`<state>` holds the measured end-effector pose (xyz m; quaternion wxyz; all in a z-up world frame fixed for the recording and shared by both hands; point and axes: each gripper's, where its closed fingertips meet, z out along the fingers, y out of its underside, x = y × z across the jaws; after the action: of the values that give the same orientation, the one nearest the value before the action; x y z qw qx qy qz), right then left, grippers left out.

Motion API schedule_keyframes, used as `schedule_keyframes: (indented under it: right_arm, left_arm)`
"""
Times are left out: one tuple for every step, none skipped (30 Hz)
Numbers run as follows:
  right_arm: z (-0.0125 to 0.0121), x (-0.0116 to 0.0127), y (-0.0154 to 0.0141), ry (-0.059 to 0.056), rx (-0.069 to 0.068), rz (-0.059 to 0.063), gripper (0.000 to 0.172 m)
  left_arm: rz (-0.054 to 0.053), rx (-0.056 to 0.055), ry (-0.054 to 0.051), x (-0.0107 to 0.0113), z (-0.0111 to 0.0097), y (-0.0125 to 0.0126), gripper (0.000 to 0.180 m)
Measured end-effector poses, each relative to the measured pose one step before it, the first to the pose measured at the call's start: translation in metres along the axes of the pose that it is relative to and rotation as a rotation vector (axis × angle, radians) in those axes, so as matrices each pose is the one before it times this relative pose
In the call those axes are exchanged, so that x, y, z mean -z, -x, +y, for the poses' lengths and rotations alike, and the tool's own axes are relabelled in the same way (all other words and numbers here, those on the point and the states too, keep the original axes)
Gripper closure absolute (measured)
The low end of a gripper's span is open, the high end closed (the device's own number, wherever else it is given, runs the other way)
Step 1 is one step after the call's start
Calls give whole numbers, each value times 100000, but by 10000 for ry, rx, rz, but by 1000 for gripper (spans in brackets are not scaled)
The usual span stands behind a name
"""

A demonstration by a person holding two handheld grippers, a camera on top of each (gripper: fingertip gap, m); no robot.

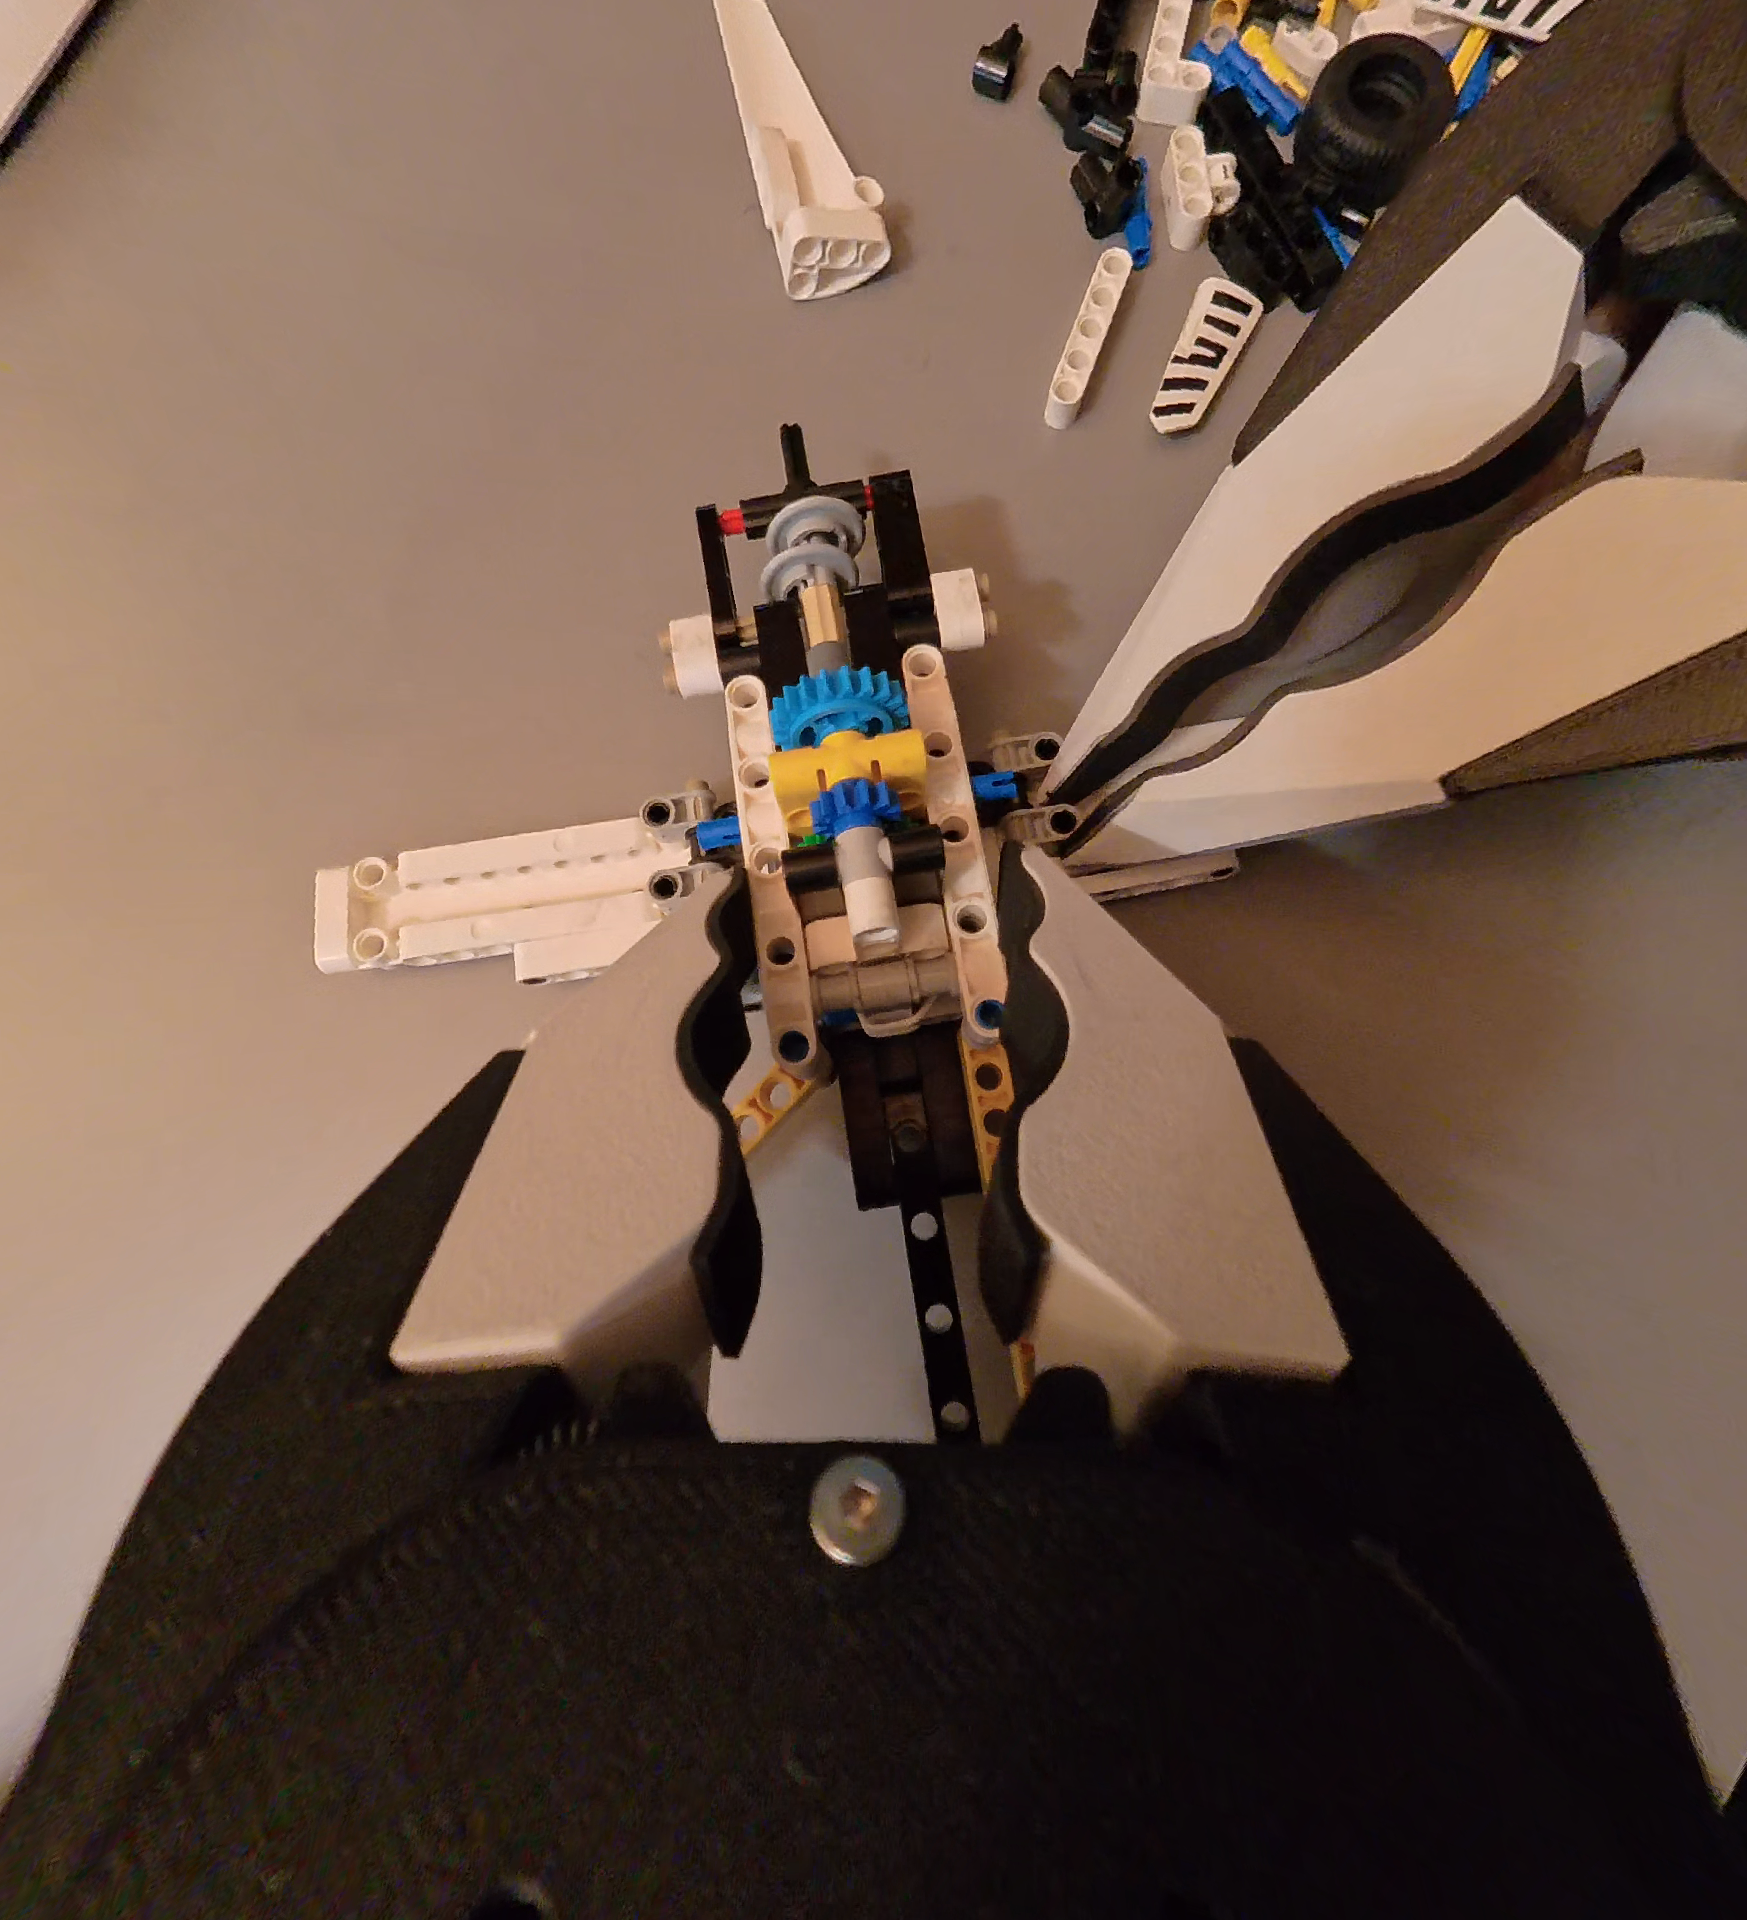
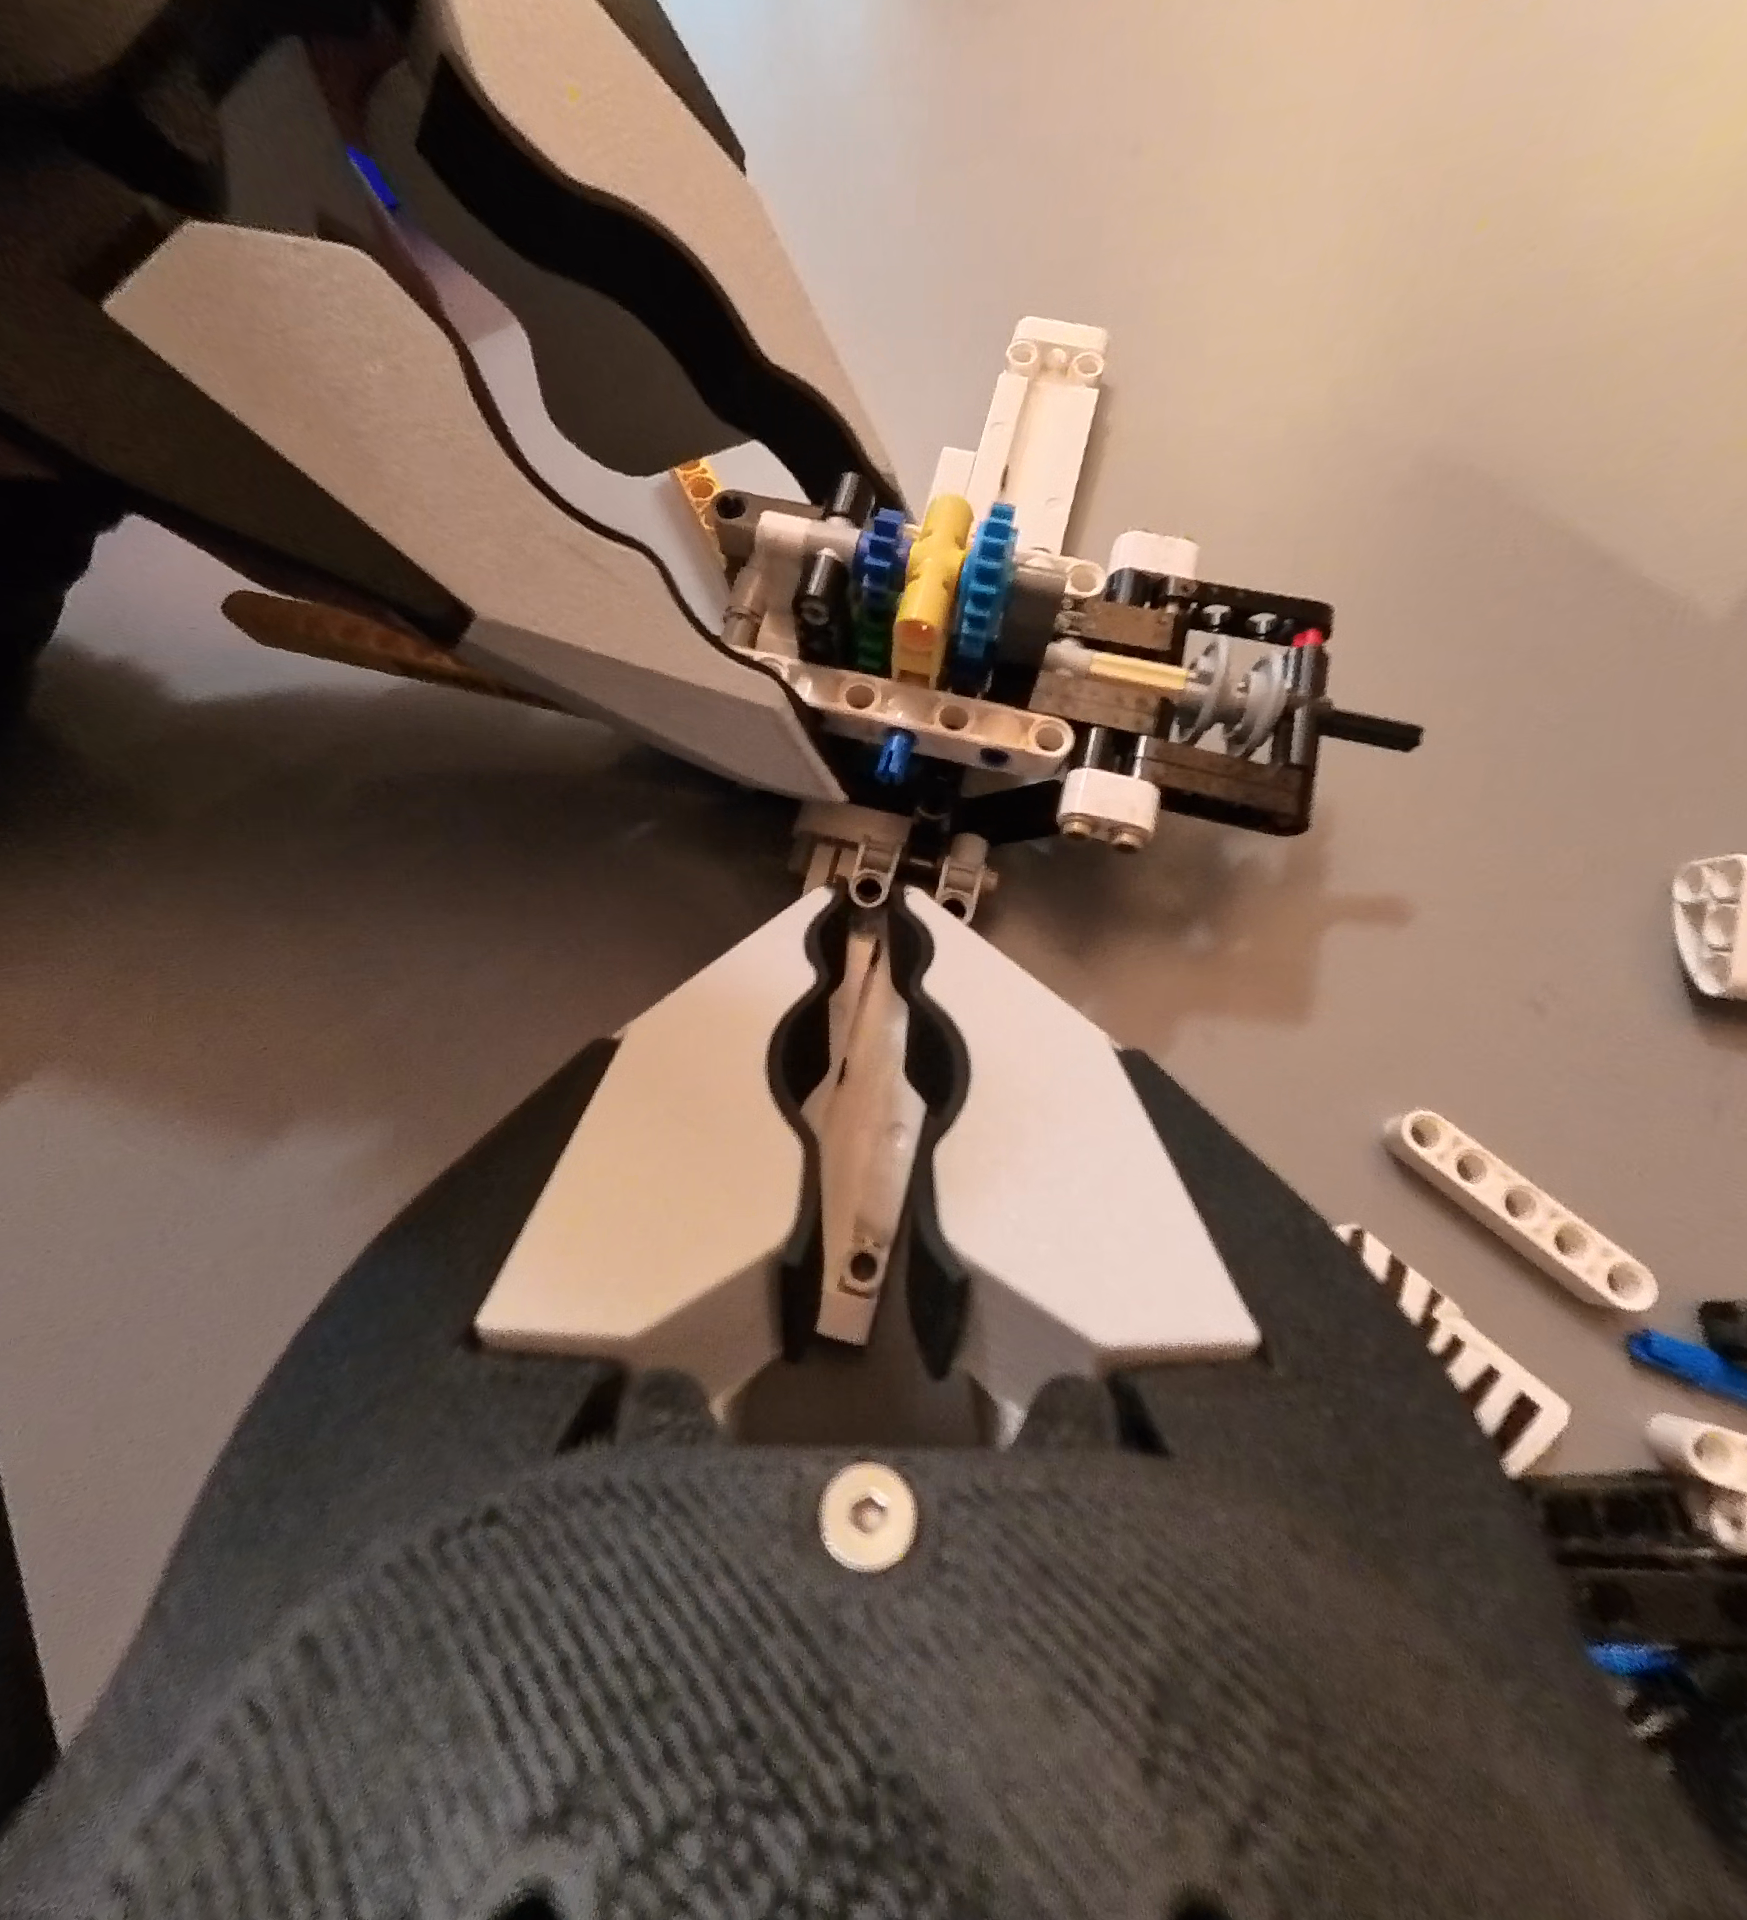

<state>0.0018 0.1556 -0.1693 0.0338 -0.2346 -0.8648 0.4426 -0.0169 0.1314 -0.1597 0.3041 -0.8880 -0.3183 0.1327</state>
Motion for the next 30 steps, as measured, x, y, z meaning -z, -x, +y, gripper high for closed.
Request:
schedule_keyframes:
  right_arm:
    - [-14, -28, -30, 35, 9, 80, 167]
    - [-6, -19, -16, 56, 54, 88, 167]
    - [2, -19, -5, 60, 207, 99, 167]
    - [9, -6, 6, 43, 274, 97, 167]
    - [7, -9, 12, 20, 210, 56, 167]
    - [6, -2, 17, -16, 174, -29, 167]
    - [1, -9, 21, -40, 39, -131, 167]
    - [-2, 4, 25, -58, -11, -181, 167]
    - [-16, 7, 5, -50, 29, -148, 167]
    - [4, 3, 18, -3, 164, -59, 167]
    - [12, -21, 14, 25, 305, 33, 167]
    - [-3, -20, 23, 15, 454, 78, 167]
    - [-3, -10, 29, 7, 530, 96, 167]
    - [-7, -12, 37, -1, 423, 72, 168]
    - [-18, -4, 36, -18, 236, 11, 167]
    - [-12, -2, 26, -18, 139, -46, 168]
    - [-1, -1, 40, -16, 234, -30, 168]
    - [-9, -21, 38, -8, 217, 16, 168]
    - [-24, -22, 32, -8, 123, 8, 168]
    - [-21, -20, 56, -11, 157, 3, 168]
    - [-18, -24, 63, -13, 202, 20, 168]
    - [-20, -30, 45, -7, 144, 20, 168]
    - [-23, -28, 49, -8, 73, -15, 168]
    - [-12, -14, -9, -5, -16, -28, 168]
    - [-15, -24, -15, 2, -118, -7, 168]
    - [-15, -26, -57, 9, -256, 20, 168]
    - [-34, -43, -101, 19, -436, 35, 168]
    - [-56, -63, -132, 25, -469, 59, 167]
    - [-26, -21, -63, 1, -246, 86, 167]
    - [-15, 17, -37, -1, -153, 115, 167]
  left_arm:
    - [-82, -21, 9, -21, -13, 18, 133]
    - [-67, -15, 6, -18, -11, 13, 133]
    - [-48, 7, 0, -25, -19, 22, 134]
    - [-41, -41, -9, -17, -1, 21, 133]
    - [-9, -21, -18, -7, -3, 18, 134]
    - [20, 8, -26, -8, -4, 5, 134]
    - [16, 22, -10, -15, -4, 4, 134]
    - [-24, -2, 1, -13, -17, 15, 134]
    - [-28, -9, 9, -10, 4, 4, 134]
    - [-31, 1, 9, -3, -2, 15, 134]
    - [-41, -20, 9, -9, 3, 16, 134]
    - [-23, -14, 4, -1, -3, 7, 134]
    - [3, 6, 4, -14, 2, 5, 134]
    - [18, 28, -5, -4, 1, 25, 134]
    - [16, 25, -13, -5, -7, 10, 134]
    - [9, 26, -9, 10, -4, 10, 134]
    - [-15, 7, 2, 1, 3, 16, 134]
    - [-29, -10, 12, 9, 16, 33, 134]
    - [-22, 4, 3, -5, 11, 27, 134]
    - [-9, 6, 7, -4, 1, 23, 134]
    - [-51, -13, 3, -6, -9, 54, 134]
    - [-87, -49, 22, -6, 22, 58, 134]
    - [-61, -20, 16, 5, 6, 44, 134]
    - [-5, 16, -1, 1, 8, 45, 134]
    - [53, 24, -22, 5, -1, 49, 134]
    - [84, 58, -42, 19, 19, 84, 134]
    - [60, 85, -45, 9, 5, 143, 134]
    - [46, 23, -18, 6, -4, 53, 134]
    - [-4, -20, 8, 5, -7, 7, 134]
    - [-64, -53, 29, 9, 14, 8, 134]
